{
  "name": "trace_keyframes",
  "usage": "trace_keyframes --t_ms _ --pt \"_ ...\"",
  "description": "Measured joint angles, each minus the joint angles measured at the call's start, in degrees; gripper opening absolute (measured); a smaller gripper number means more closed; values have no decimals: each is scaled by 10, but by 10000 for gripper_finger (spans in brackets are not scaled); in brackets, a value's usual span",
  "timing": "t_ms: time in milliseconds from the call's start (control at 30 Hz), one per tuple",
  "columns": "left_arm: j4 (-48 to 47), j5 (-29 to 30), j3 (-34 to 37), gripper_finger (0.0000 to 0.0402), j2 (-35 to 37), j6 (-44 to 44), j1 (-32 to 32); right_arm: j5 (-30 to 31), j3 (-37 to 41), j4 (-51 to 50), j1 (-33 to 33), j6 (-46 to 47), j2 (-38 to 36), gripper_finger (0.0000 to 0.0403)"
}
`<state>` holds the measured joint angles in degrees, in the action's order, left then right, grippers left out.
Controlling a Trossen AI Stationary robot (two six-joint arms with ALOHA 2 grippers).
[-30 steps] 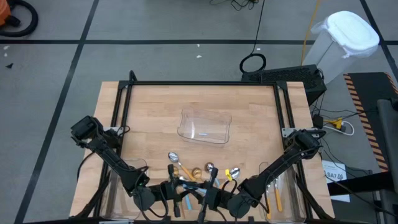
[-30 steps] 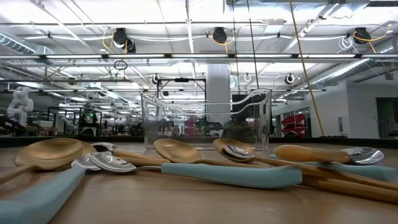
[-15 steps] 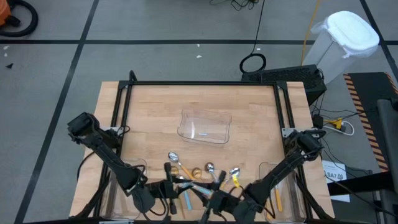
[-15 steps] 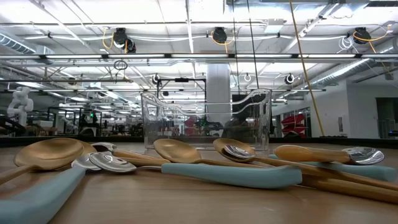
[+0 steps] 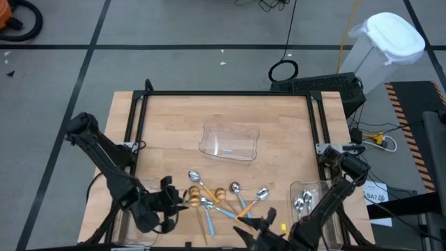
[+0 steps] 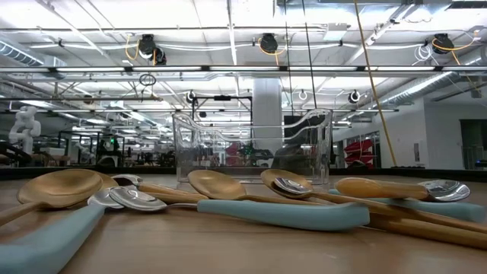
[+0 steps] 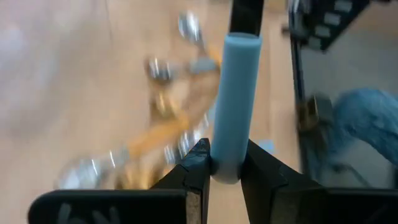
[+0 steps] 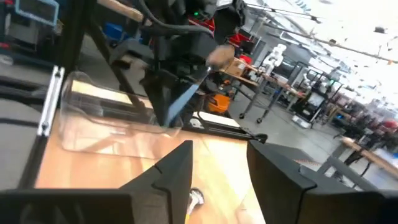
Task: Sort silverware by color (type)
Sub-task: Put the blue spoon into the bottom left transparent bin
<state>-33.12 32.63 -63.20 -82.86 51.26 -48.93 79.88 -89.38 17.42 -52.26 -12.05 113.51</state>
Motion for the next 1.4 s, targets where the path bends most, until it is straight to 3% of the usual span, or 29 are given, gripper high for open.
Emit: trace_keyframes --t_ms 233,333,600,1067,1400 --pt "-105 -139 0 59 15 188 -43 61 0 -45 -13 -14 0 148" --pt "-104 -169 0 59 16 237 -69 90 0 -56 -11 -30 0 148" --pt "-176 -203 0 59 16 429 -148 90 0 -62 7 -56 0 148" --pt "-300 -167 0 60 14 685 -259 86 0 -61 31 -67 0 148" --pt "-318 -166 0 133 -10 713 -264 89 0 -61 29 -64 0 148"
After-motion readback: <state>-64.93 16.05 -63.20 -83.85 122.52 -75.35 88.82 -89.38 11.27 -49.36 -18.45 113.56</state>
